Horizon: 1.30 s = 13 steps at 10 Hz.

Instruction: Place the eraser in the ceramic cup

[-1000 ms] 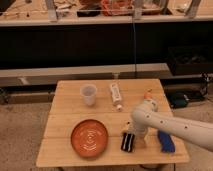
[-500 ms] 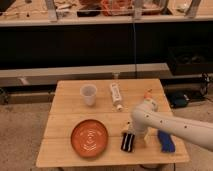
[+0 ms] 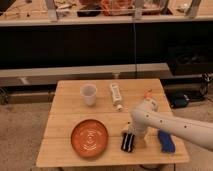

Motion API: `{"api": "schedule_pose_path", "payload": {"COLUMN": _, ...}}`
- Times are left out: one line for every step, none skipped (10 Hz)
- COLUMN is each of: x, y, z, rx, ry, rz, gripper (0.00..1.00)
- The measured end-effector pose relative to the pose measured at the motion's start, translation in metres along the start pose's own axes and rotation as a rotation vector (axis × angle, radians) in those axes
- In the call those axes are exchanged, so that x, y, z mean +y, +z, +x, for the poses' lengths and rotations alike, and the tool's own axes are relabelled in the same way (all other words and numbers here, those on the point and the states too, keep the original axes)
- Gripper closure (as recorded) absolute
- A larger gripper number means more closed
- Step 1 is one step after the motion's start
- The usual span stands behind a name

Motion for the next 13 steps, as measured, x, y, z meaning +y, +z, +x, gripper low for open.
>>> {"api": "schedule_pose_path", "payload": {"x": 0.0008, "y": -0.0002, "z": 0.0001, "rx": 0.000, "ry": 0.002, "rz": 0.000, "gripper": 0.20}}
{"api": "schedule_pose_path", "payload": {"x": 0.0007, "y": -0.0002, "z": 0.0001, "rx": 0.000, "ry": 0.001, "rz": 0.000, "gripper": 0.20}}
{"api": "schedule_pose_path", "payload": {"x": 0.0002, "y": 0.0002, "z": 0.0000, "rx": -0.002, "ry": 0.000, "rz": 0.000, "gripper": 0.20}}
{"api": "schedule_pose_path", "payload": {"x": -0.0016, "y": 0.0028, "z": 0.0002, "rx": -0.003, "ry": -0.007, "rz": 0.002, "gripper": 0.20}}
{"api": "schedule_pose_path", "payload": {"x": -0.0017, "y": 0.0023, "z": -0.0002, "rx": -0.004, "ry": -0.012, "rz": -0.001, "gripper": 0.20}}
{"api": "schedule_pose_path", "payload": {"x": -0.0001, "y": 0.0000, "z": 0.0001, "rx": -0.004, "ry": -0.009, "rz": -0.002, "gripper": 0.20}}
{"api": "schedule_pose_path", "payload": {"x": 0.0007, "y": -0.0005, "z": 0.0004, "rx": -0.003, "ry": -0.008, "rz": -0.002, "gripper": 0.20}}
{"api": "schedule_pose_path", "payload": {"x": 0.0005, "y": -0.0008, "z": 0.0006, "rx": -0.003, "ry": -0.009, "rz": -0.002, "gripper": 0.20}}
{"api": "schedule_pose_path", "payload": {"x": -0.0014, "y": 0.0017, "z": 0.0006, "rx": -0.005, "ry": -0.014, "rz": 0.000, "gripper": 0.20}}
{"api": "schedule_pose_path", "payload": {"x": -0.0033, "y": 0.0035, "z": 0.0003, "rx": -0.006, "ry": -0.019, "rz": 0.001, "gripper": 0.20}}
{"api": "schedule_pose_path", "payload": {"x": -0.0016, "y": 0.0018, "z": 0.0004, "rx": -0.006, "ry": -0.019, "rz": -0.002, "gripper": 0.20}}
{"api": "schedule_pose_path", "payload": {"x": -0.0004, "y": -0.0001, "z": 0.0005, "rx": -0.007, "ry": -0.018, "rz": -0.004, "gripper": 0.20}}
{"api": "schedule_pose_path", "payload": {"x": 0.0008, "y": -0.0006, "z": 0.0008, "rx": -0.007, "ry": -0.015, "rz": -0.004, "gripper": 0.20}}
